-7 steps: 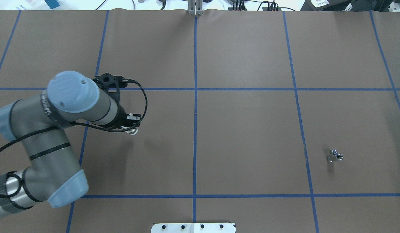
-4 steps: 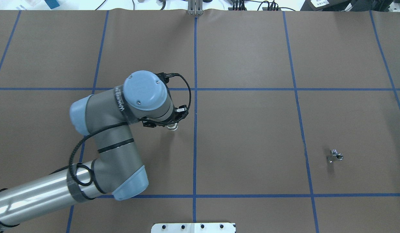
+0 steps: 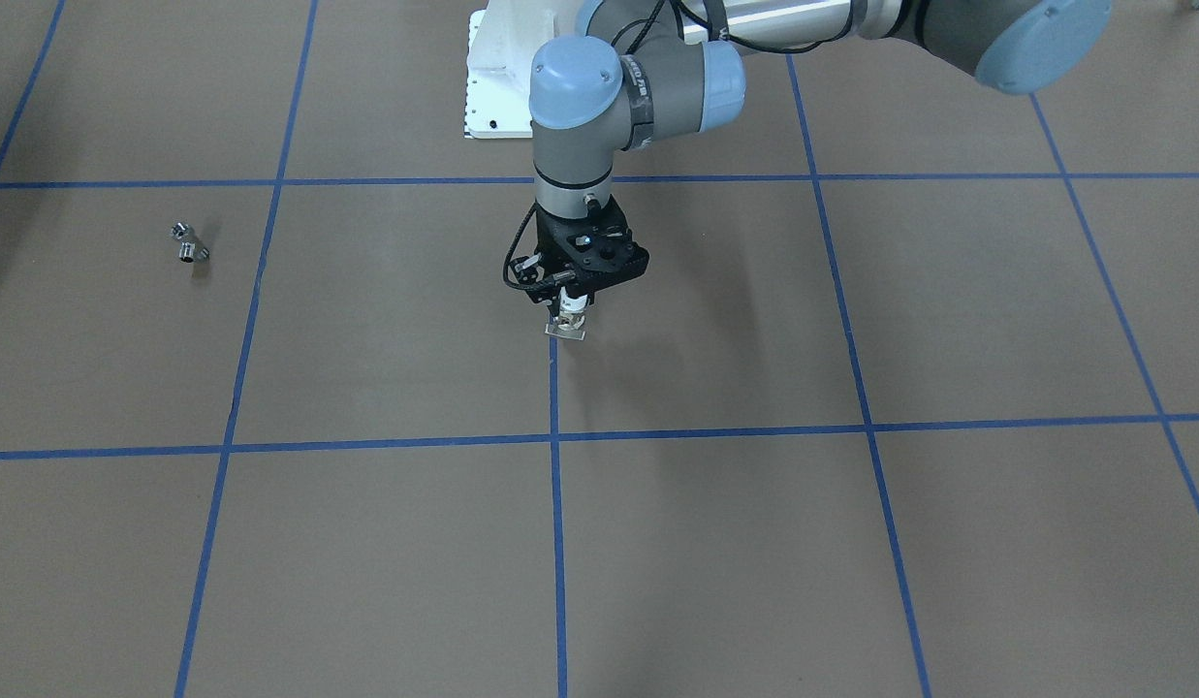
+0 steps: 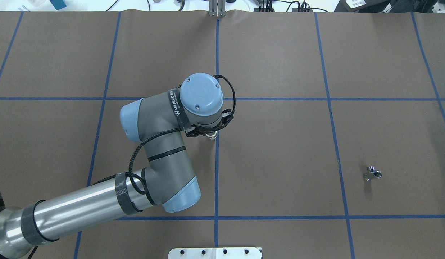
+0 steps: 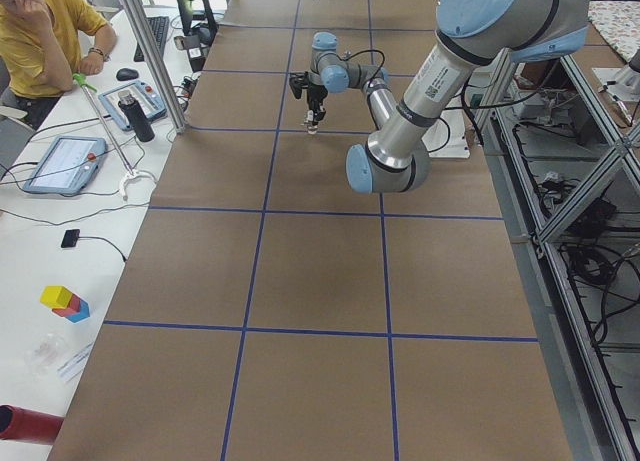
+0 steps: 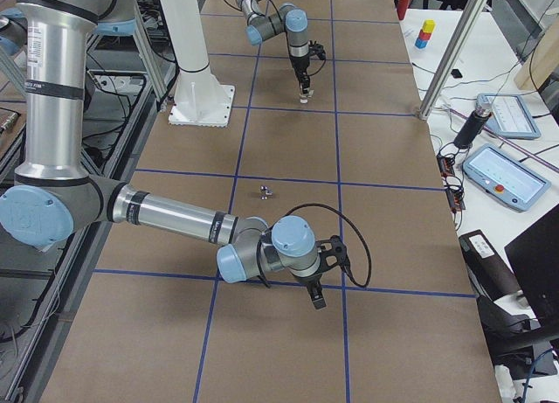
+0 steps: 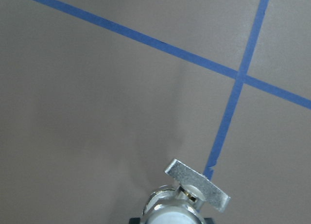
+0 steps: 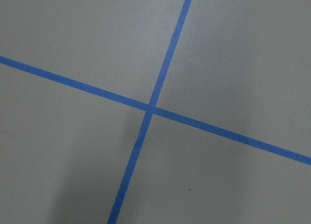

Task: Assemble PPR valve and pipe with both arms
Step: 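Carry the valve with the left gripper to the table center, then set the valve upright, open the left gripper and withdraw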

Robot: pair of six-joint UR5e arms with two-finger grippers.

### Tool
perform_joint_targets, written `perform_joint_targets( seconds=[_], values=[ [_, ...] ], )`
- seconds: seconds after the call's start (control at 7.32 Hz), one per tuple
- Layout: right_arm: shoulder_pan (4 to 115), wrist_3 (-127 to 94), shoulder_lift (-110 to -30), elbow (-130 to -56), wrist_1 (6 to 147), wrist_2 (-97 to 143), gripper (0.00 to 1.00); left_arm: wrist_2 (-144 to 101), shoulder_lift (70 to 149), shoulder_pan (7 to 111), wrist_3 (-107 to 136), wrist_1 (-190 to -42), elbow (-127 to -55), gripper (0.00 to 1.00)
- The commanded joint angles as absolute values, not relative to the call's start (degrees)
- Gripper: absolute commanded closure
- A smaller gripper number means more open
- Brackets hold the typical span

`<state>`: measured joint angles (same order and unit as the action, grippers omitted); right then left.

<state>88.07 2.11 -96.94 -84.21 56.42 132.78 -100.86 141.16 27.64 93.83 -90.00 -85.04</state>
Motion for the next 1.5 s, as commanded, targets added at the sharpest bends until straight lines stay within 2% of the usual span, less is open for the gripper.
perform_joint_targets(
  seconds=[0.0, 0.14, 0.27, 0.55, 0.82, 0.96, 1.09, 1.37],
  values=[
    [88.07, 2.11, -96.94, -84.29, 56.34, 132.80, 0.00, -100.81, 143.79, 27.25, 94.75, -90.00, -81.65, 0.92],
    [88.07, 2.11, -96.94, -84.29, 56.34, 132.80, 0.00, -100.72, 143.62, 27.25, 94.40, -90.00, -81.56, 0.77],
    [88.07, 2.11, -96.94, -84.29, 56.42, 132.80, 0.00, -100.72, 143.44, 27.25, 94.22, -90.00, -81.56, 0.71],
    [88.07, 2.11, -96.94, -84.29, 56.43, 132.72, 0.00, -100.72, 143.44, 27.25, 94.04, -90.00, -81.47, 0.67],
    [88.07, 2.11, -96.94, -84.20, 56.43, 132.72, 0.00, -100.72, 143.00, 27.16, 90.11, -90.00, -81.47, 0.44],
    [88.07, 2.11, -96.94, -84.20, 56.43, 132.71, 0.00, -100.72, 142.91, 27.25, 89.22, -90.00, -81.65, 0.12],
    [88.07, 2.11, -96.94, -84.20, 56.43, 132.71, 0.00, -100.81, 142.91, 27.25, 88.77, -89.91, -82.00, 0.00],
    [88.07, 2.11, -96.94, -84.20, 56.43, 132.80, 0.00, -101.25, 141.52, 27.51, 84.31, -88.34, -87.41, 0.00]
  ],
)
